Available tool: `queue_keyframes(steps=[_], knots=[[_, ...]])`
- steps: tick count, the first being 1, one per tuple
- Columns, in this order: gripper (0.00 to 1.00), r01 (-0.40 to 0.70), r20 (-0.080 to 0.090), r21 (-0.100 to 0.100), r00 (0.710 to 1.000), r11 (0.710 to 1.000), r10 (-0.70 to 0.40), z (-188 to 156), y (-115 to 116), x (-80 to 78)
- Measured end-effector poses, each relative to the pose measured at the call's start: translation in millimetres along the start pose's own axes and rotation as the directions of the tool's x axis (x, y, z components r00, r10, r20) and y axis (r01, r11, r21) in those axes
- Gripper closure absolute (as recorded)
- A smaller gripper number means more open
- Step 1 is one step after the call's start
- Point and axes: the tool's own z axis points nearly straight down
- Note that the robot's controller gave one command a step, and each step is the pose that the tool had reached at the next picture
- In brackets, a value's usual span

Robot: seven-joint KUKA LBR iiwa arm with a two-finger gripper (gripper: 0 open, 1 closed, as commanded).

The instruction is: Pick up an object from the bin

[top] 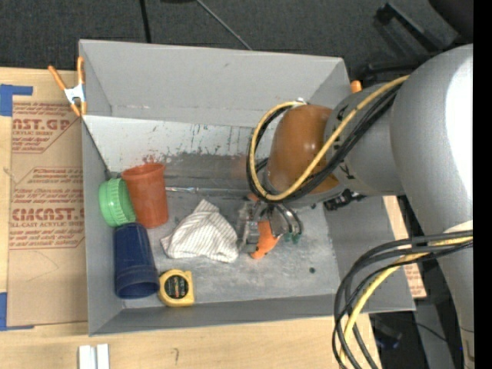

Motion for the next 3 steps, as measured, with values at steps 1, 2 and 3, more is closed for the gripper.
queue_keyframes(steps=[1, 2, 3], knots=[[1.0, 0.031, -0.003, 0.001, 1.0, 1.0, -0.031, -46.3, 4.7, -3.8], [1.0, 0.039, 0.005, 0.001, 0.999, 0.999, -0.039, -64.7, -0.7, -11.6], [1.0, 0.036, -0.002, 0.0, 0.999, 0.999, -0.036, -88.4, 2.4, 5.9]])
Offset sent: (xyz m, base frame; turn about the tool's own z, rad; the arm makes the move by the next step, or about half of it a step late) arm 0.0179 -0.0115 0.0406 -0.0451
